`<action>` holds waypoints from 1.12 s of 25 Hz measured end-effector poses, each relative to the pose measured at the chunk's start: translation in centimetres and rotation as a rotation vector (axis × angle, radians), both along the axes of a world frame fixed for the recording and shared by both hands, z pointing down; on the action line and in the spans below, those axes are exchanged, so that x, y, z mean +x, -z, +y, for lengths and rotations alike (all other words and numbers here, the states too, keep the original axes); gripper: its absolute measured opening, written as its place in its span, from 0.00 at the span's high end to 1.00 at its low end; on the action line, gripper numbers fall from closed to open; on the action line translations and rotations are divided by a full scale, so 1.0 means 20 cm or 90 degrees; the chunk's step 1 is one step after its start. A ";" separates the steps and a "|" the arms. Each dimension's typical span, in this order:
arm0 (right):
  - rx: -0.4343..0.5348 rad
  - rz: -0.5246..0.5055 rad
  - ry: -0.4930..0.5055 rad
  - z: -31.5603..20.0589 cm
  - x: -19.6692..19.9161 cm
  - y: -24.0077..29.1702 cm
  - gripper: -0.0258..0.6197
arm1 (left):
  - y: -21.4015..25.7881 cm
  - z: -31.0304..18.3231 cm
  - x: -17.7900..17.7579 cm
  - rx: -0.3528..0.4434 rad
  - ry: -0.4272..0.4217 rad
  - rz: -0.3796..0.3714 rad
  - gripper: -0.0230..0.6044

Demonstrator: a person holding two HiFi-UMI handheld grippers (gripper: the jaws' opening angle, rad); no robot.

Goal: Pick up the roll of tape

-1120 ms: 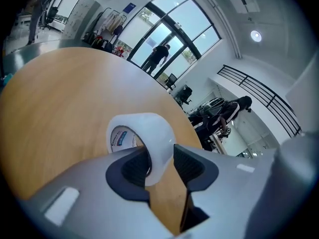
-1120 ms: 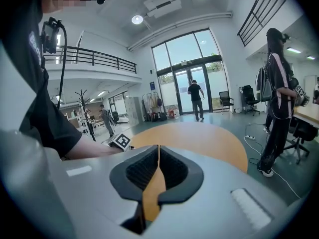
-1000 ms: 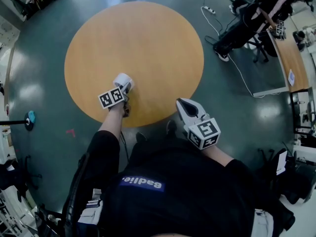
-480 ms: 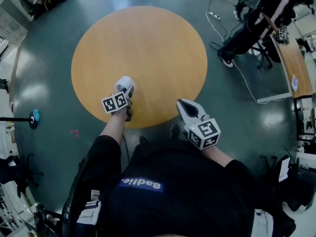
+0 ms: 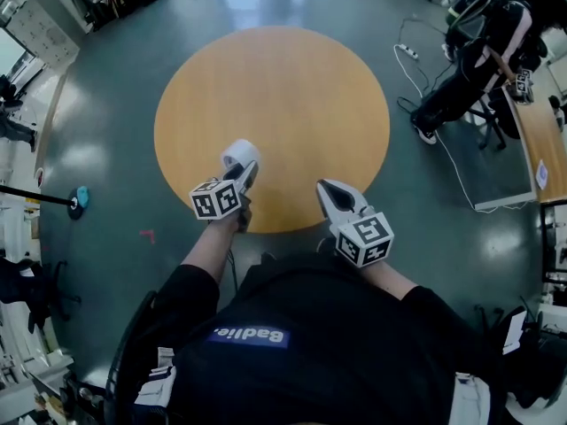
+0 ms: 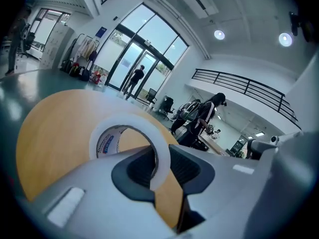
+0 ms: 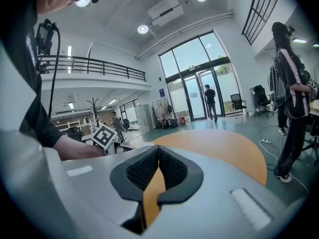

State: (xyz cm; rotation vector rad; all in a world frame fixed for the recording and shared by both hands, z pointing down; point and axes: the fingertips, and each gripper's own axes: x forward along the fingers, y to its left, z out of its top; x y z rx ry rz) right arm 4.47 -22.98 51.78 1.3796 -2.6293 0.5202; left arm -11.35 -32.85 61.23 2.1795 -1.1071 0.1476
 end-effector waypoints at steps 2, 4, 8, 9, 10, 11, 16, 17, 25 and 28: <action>0.001 -0.005 0.006 -0.01 -0.01 0.00 0.95 | 0.08 0.04 0.02 0.017 0.000 0.005 0.79; 0.003 -0.009 0.012 -0.01 -0.04 0.01 0.95 | 0.16 0.08 0.03 0.036 0.000 0.010 0.79; 0.006 -0.014 0.028 -0.02 -0.09 0.02 0.95 | 0.31 0.15 0.03 0.070 0.001 0.018 0.79; 0.007 -0.016 0.031 -0.02 -0.10 0.03 0.95 | 0.35 0.17 0.04 0.079 0.001 0.019 0.79; 0.008 -0.017 0.035 -0.02 -0.11 0.03 0.95 | 0.38 0.19 0.04 0.088 0.002 0.020 0.79; 0.009 -0.019 0.037 -0.02 -0.12 0.03 0.95 | 0.42 0.21 0.05 0.098 0.002 0.020 0.79; 0.016 -0.027 0.046 -0.02 -0.15 0.05 0.95 | 0.59 0.31 0.08 0.158 -0.003 0.003 0.79; 0.017 -0.028 0.047 -0.02 -0.15 0.05 0.95 | 0.62 0.33 0.09 0.170 -0.004 -0.003 0.79; 0.041 -0.025 0.030 -0.06 -0.16 0.10 0.95 | 0.78 0.47 0.21 0.240 -0.029 -0.035 0.79; 0.056 -0.025 0.026 -0.06 -0.15 0.12 0.96 | 0.79 0.50 0.25 0.256 -0.027 -0.053 0.79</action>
